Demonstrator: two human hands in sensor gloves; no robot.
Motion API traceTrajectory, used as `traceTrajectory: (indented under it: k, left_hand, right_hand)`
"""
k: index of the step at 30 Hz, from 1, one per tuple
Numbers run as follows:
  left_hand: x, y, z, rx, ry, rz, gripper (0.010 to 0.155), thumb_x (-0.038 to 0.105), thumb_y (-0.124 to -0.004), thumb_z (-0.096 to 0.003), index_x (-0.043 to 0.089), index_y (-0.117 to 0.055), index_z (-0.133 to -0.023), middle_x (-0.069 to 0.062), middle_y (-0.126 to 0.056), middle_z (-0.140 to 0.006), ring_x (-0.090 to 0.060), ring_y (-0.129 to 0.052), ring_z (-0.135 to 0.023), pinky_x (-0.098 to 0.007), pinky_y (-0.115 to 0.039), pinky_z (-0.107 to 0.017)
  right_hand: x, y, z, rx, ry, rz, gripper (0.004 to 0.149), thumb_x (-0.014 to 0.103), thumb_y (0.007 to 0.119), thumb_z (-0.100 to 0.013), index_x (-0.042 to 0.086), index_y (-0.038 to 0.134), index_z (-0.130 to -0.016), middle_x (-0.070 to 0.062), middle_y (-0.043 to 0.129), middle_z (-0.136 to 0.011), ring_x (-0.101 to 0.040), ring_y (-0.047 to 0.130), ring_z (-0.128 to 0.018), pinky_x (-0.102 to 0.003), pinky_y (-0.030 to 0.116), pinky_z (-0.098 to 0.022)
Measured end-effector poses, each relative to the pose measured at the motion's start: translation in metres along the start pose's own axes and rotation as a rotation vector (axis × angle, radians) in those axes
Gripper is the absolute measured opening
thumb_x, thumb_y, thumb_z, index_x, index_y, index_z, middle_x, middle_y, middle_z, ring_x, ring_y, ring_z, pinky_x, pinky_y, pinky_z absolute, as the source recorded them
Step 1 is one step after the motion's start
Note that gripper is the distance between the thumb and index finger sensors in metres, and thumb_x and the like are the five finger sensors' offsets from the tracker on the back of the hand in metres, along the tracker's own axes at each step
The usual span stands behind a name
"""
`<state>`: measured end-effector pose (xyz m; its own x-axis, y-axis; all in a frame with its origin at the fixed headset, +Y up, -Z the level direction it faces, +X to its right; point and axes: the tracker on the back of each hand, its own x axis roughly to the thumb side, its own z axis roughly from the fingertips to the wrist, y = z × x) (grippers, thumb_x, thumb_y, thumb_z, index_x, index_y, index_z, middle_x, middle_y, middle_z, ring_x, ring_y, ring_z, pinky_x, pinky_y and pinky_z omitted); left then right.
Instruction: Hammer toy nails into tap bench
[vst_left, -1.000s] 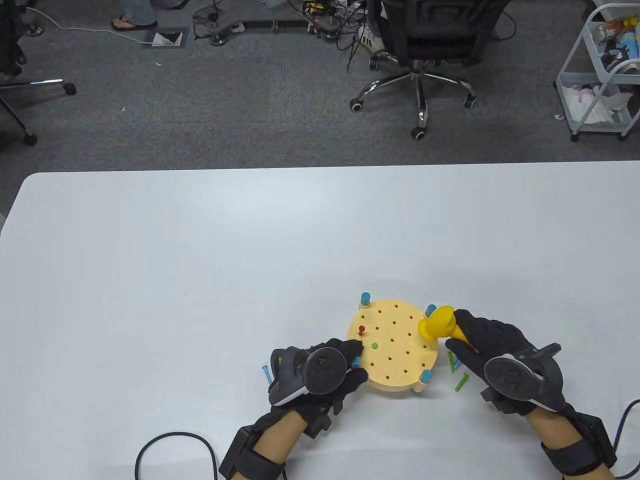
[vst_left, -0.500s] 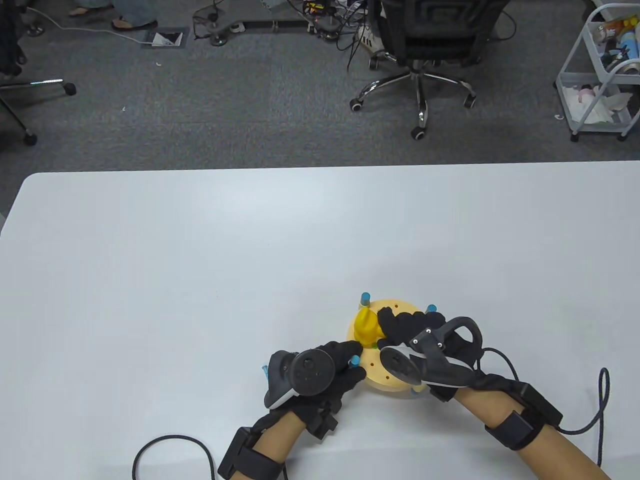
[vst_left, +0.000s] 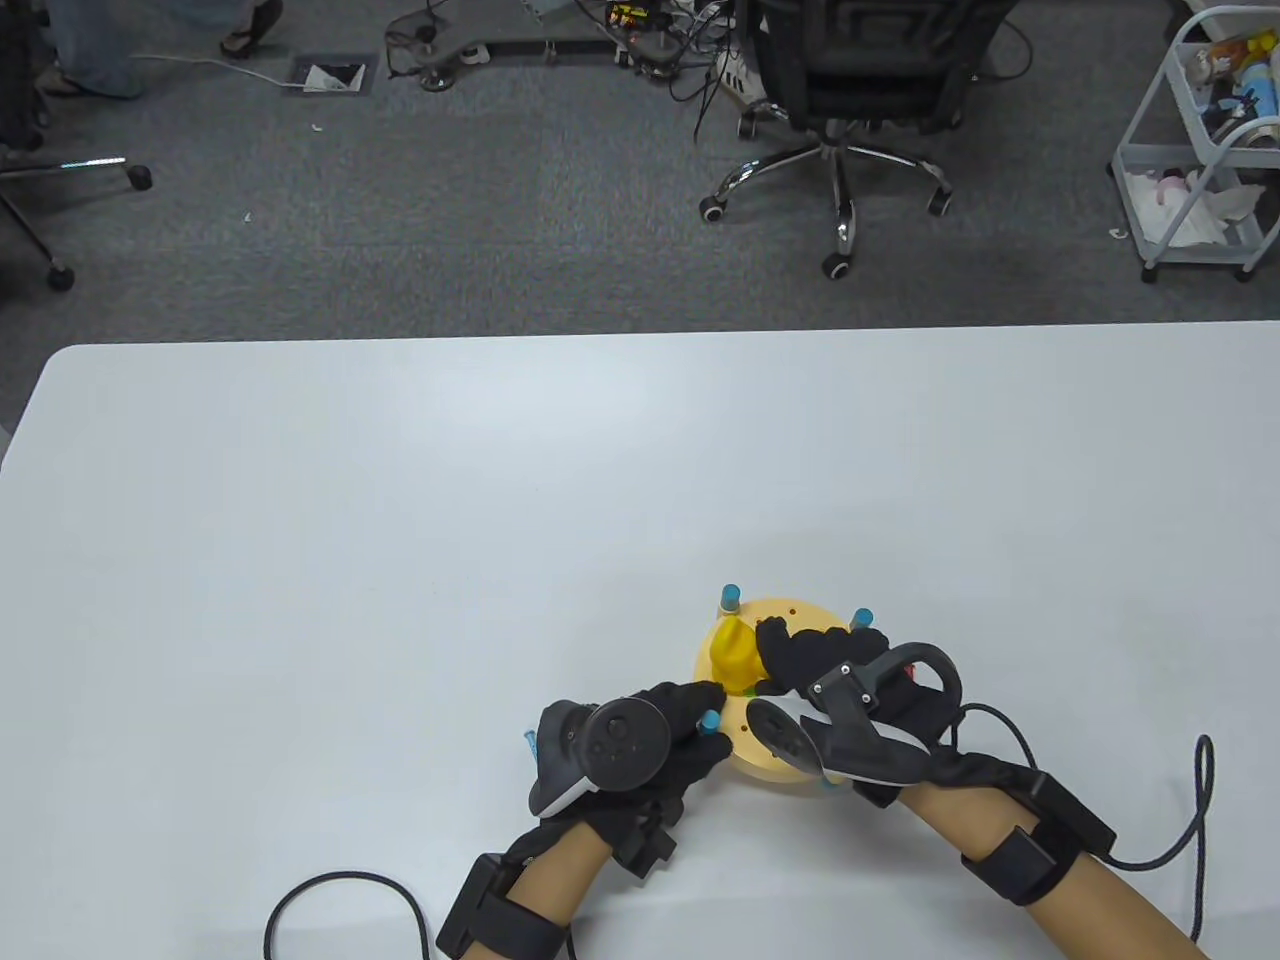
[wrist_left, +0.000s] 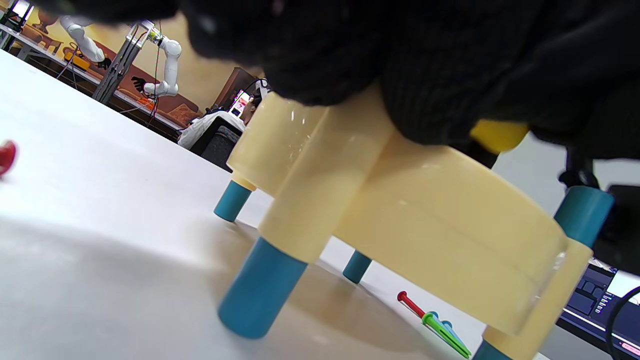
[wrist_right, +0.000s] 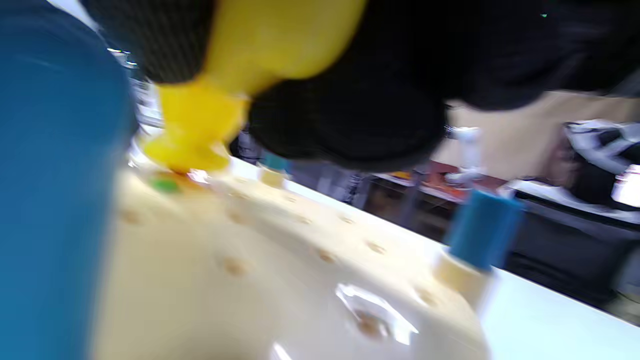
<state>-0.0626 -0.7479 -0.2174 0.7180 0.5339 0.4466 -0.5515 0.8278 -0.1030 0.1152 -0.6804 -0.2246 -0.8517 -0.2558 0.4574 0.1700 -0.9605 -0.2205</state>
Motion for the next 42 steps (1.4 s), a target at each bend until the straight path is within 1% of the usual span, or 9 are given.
traceTrajectory:
  k: [2,7,10,14,16,19,22,24,42]
  left_hand:
    - [0.0,0.0,0.0,-0.001,0.0,0.001,0.057,0.038,-0.092,-0.0315,0.016,-0.08,-0.083,-0.005,-0.095,-0.042,-0.01,-0.089,-0.017,-0.035,-0.081,-0.016]
    - [-0.001,0.0,0.0,-0.004,0.003,0.008,0.057,0.038,-0.092,-0.0314,0.016,-0.079,-0.082,-0.005,-0.095,-0.042,-0.01,-0.089,-0.017,-0.035,-0.081,-0.016]
    - [-0.001,0.0,0.0,-0.016,0.008,-0.023,0.057,0.04,-0.09,-0.0324,0.018,-0.078,-0.084,-0.006,-0.095,-0.046,-0.01,-0.09,-0.02,-0.034,-0.082,-0.018]
    - [-0.007,0.031,-0.001,-0.089,-0.004,0.104,0.063,0.042,-0.086,-0.0347,0.014,-0.073,-0.089,-0.009,-0.093,-0.057,-0.01,-0.091,-0.027,-0.034,-0.082,-0.023]
    - [-0.019,0.056,0.004,-0.023,0.087,0.157,0.05,0.037,-0.085,-0.0377,0.016,-0.079,-0.083,-0.011,-0.094,-0.054,-0.013,-0.092,-0.026,-0.036,-0.081,-0.022]
    - [-0.05,0.074,0.015,-0.018,0.355,-0.032,0.043,0.036,-0.085,-0.0386,0.017,-0.084,-0.077,-0.012,-0.095,-0.051,-0.014,-0.092,-0.024,-0.036,-0.08,-0.02]
    - [-0.075,0.068,0.021,-0.202,0.67,-0.319,0.048,0.041,-0.084,-0.0371,0.016,-0.082,-0.077,-0.012,-0.095,-0.05,-0.013,-0.092,-0.022,-0.036,-0.081,-0.019]
    - [-0.081,0.06,0.021,-0.287,0.743,-0.354,0.052,0.046,-0.082,-0.0363,0.015,-0.081,-0.078,-0.011,-0.095,-0.049,-0.012,-0.091,-0.021,-0.035,-0.081,-0.018]
    - [-0.086,0.033,0.016,-0.318,0.94,-0.554,0.051,0.035,-0.086,-0.0359,0.009,-0.079,-0.079,-0.012,-0.1,-0.05,-0.012,-0.096,-0.016,-0.034,-0.084,-0.011]
  right_hand:
    - [-0.004,-0.004,0.005,-0.139,0.066,-0.037,0.065,0.05,0.067,-0.042,0.013,0.071,-0.095,-0.002,0.098,-0.06,-0.02,0.101,-0.034,-0.039,0.086,-0.036]
    - [-0.004,0.002,-0.002,0.087,0.005,-0.014,0.066,0.05,0.067,-0.042,0.013,0.069,-0.097,-0.002,0.097,-0.061,-0.02,0.1,-0.035,-0.039,0.085,-0.037]
    - [-0.025,-0.009,0.011,-0.184,0.131,-0.153,0.066,0.05,0.065,-0.042,0.011,0.07,-0.096,-0.002,0.097,-0.06,-0.019,0.101,-0.033,-0.039,0.086,-0.035]
    - [-0.062,-0.003,0.039,-0.202,0.197,-0.311,0.066,0.051,0.063,-0.043,0.013,0.068,-0.097,-0.001,0.096,-0.063,-0.018,0.101,-0.036,-0.038,0.086,-0.038]
    - [-0.083,0.009,0.056,-0.227,0.25,-0.362,0.066,0.051,0.063,-0.043,0.013,0.068,-0.097,-0.001,0.096,-0.063,-0.019,0.101,-0.036,-0.039,0.086,-0.038]
    - [-0.116,0.033,0.08,-0.239,0.352,-0.409,0.066,0.051,0.063,-0.043,0.013,0.068,-0.096,-0.001,0.096,-0.063,-0.019,0.101,-0.036,-0.039,0.085,-0.038]
    - [-0.14,0.057,0.099,-0.248,0.445,-0.461,0.066,0.052,0.063,-0.043,0.013,0.068,-0.096,-0.001,0.096,-0.062,-0.019,0.101,-0.036,-0.039,0.085,-0.038]
    - [-0.152,0.067,0.106,-0.195,0.474,-0.496,0.066,0.051,0.063,-0.044,0.012,0.069,-0.096,-0.002,0.096,-0.062,-0.019,0.101,-0.036,-0.039,0.085,-0.037]
    - [-0.152,0.073,0.106,-0.194,0.474,-0.52,0.066,0.052,0.062,-0.043,0.013,0.069,-0.096,-0.002,0.097,-0.062,-0.019,0.101,-0.036,-0.039,0.085,-0.037]
